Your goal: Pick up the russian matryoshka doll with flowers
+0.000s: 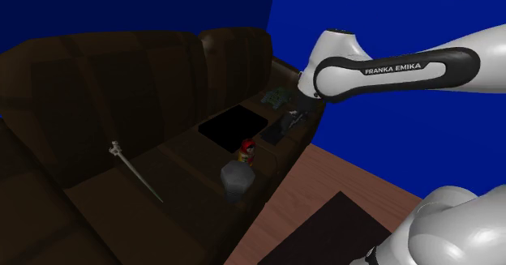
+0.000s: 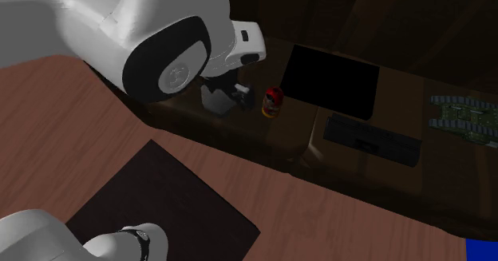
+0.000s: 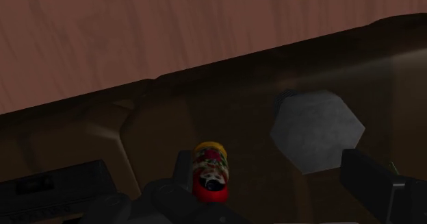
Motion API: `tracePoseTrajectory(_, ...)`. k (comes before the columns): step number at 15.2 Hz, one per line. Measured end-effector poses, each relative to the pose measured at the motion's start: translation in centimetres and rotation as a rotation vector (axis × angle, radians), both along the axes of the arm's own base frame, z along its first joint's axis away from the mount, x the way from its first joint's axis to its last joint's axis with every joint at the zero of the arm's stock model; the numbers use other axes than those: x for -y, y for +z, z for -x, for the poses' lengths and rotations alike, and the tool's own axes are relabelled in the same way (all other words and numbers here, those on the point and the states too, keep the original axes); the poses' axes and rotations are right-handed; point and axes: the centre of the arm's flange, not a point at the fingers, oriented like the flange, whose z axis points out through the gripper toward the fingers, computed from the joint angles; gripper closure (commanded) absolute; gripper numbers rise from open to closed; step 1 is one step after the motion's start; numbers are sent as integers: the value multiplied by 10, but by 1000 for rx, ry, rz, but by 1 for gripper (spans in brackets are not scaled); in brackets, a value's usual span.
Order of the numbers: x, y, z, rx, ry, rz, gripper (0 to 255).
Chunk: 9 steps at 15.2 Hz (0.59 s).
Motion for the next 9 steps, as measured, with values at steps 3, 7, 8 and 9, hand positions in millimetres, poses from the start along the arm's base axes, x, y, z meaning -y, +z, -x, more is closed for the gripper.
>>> tracePoseTrajectory(3,3,-28,-24,16,-8,-6,0)
tracePoseTrajectory(7,8,-62,-60,39,-19,-14,0)
tracePoseTrajectory(8,9,-70,-68,44,-21,-16,0)
tracePoseTrajectory(9,13,-81,-78,50,-24,-18,0)
